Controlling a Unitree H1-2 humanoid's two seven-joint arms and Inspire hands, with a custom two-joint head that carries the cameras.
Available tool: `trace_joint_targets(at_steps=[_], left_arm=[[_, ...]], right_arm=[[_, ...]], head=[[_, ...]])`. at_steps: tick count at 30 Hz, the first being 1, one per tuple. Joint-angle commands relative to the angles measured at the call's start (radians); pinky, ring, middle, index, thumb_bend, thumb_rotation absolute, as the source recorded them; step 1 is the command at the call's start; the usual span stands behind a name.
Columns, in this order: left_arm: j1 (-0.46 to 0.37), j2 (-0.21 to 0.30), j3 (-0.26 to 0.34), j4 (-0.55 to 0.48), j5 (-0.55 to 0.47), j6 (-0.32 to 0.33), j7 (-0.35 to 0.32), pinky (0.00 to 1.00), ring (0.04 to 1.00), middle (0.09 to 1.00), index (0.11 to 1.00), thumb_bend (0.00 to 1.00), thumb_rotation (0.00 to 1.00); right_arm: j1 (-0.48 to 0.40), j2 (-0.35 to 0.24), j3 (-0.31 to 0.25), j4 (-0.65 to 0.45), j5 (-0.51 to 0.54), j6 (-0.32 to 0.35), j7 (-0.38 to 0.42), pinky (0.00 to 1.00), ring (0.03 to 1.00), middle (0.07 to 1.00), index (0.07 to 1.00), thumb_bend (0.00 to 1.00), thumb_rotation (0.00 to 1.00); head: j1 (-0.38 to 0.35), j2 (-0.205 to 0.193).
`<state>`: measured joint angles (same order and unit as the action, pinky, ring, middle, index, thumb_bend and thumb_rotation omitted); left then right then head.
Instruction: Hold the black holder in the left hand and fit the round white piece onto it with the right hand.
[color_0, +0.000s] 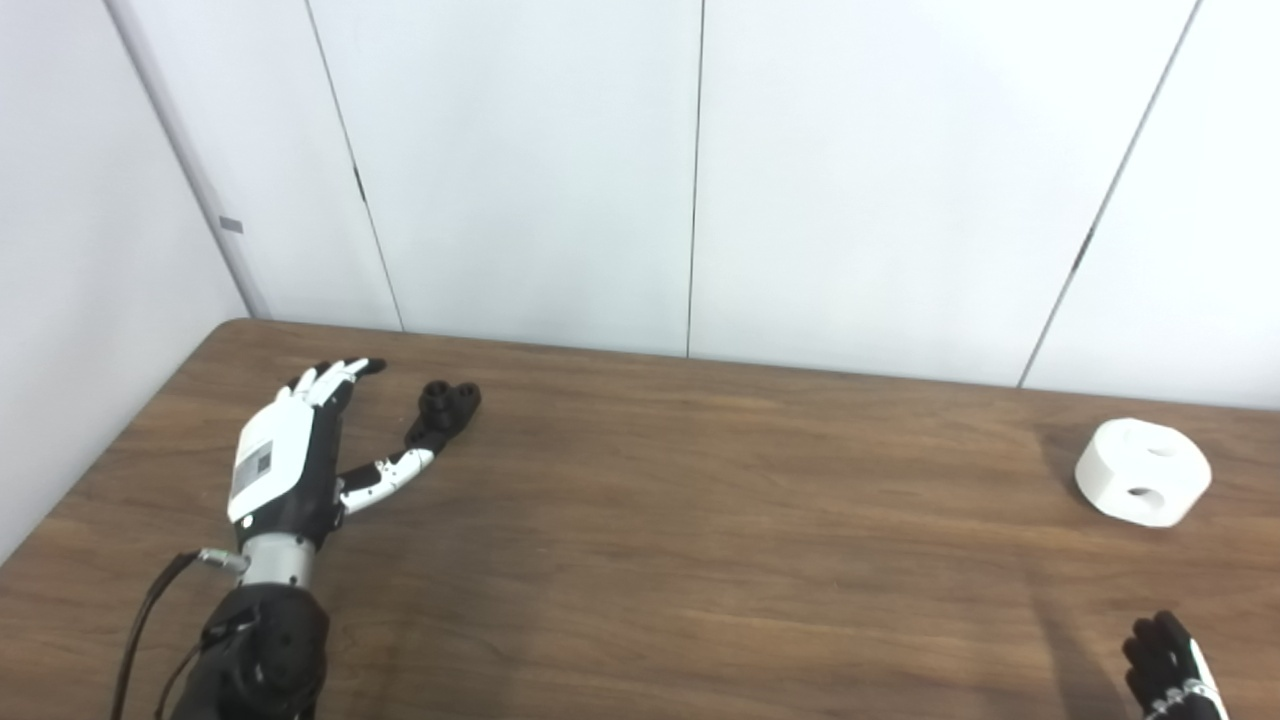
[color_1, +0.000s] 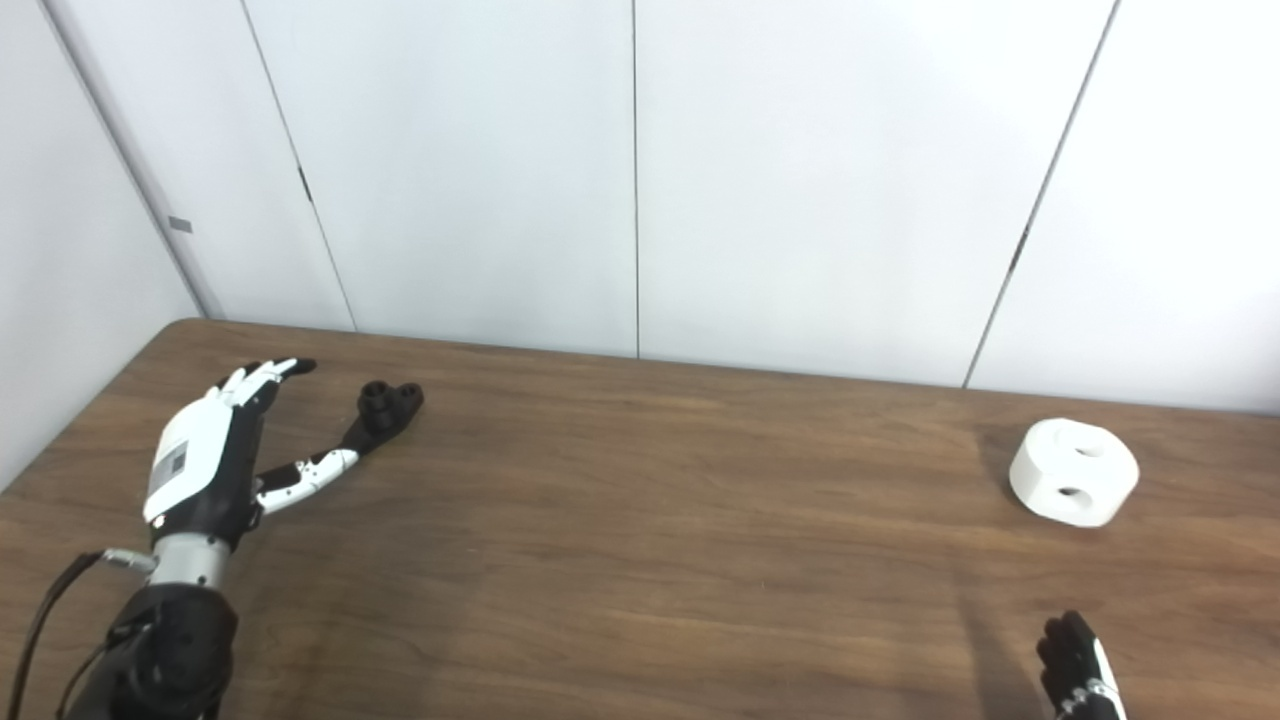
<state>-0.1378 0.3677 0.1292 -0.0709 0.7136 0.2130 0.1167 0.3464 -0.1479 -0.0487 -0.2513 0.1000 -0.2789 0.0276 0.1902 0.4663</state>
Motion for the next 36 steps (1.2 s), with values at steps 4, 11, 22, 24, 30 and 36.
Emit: trace_joint_targets(at_steps=[4, 11, 22, 24, 30, 36], left_arm=[[-0.073, 0.039, -0.037, 0.045, 0.058, 0.043, 0.015, 1.00, 0.982, 0.925, 0.826, 0.83, 0.50], [-0.129, 0.041, -0.081, 0.125, 0.073, 0.104, 0.015, 1.00, 0.982, 0.926, 0.807, 0.84, 0.49], [-0.186, 0.034, -0.092, 0.214, 0.047, 0.144, 0.043, 1.00, 0.990, 0.933, 0.784, 0.82, 0.47], [-0.199, 0.031, -0.090, 0.239, 0.048, 0.153, 0.060, 1.00, 0.992, 0.936, 0.783, 0.81, 0.44], [-0.224, 0.037, -0.105, 0.289, 0.050, 0.174, 0.091, 1.00, 0.997, 0.940, 0.791, 0.81, 0.44], [-0.241, 0.042, -0.125, 0.310, 0.052, 0.206, 0.090, 1.00, 0.999, 0.941, 0.806, 0.82, 0.44]], right_arm=[[-0.009, 0.047, 0.013, 0.020, -0.004, 0.016, -0.010, 1.00, 0.955, 0.955, 0.968, 0.56, 1.00], [-0.008, 0.043, 0.015, 0.025, -0.005, 0.007, -0.007, 0.99, 0.946, 0.948, 0.961, 0.56, 1.00], [-0.008, 0.041, 0.015, 0.026, 0.006, 0.006, -0.004, 1.00, 0.956, 0.951, 0.957, 0.56, 1.00], [-0.007, 0.041, 0.015, 0.023, 0.004, 0.011, -0.005, 1.00, 0.954, 0.952, 0.959, 0.56, 1.00], [-0.005, 0.039, 0.014, 0.018, 0.011, 0.014, -0.003, 1.00, 0.954, 0.951, 0.959, 0.55, 1.00], [-0.001, 0.036, 0.012, 0.019, 0.014, 0.009, -0.002, 1.00, 0.959, 0.953, 0.957, 0.57, 1.00]], head=[[0.000, 0.002], [0.002, 0.004], [0.001, 0.008], [0.002, 0.009], [0.004, 0.011], [0.006, 0.016]])
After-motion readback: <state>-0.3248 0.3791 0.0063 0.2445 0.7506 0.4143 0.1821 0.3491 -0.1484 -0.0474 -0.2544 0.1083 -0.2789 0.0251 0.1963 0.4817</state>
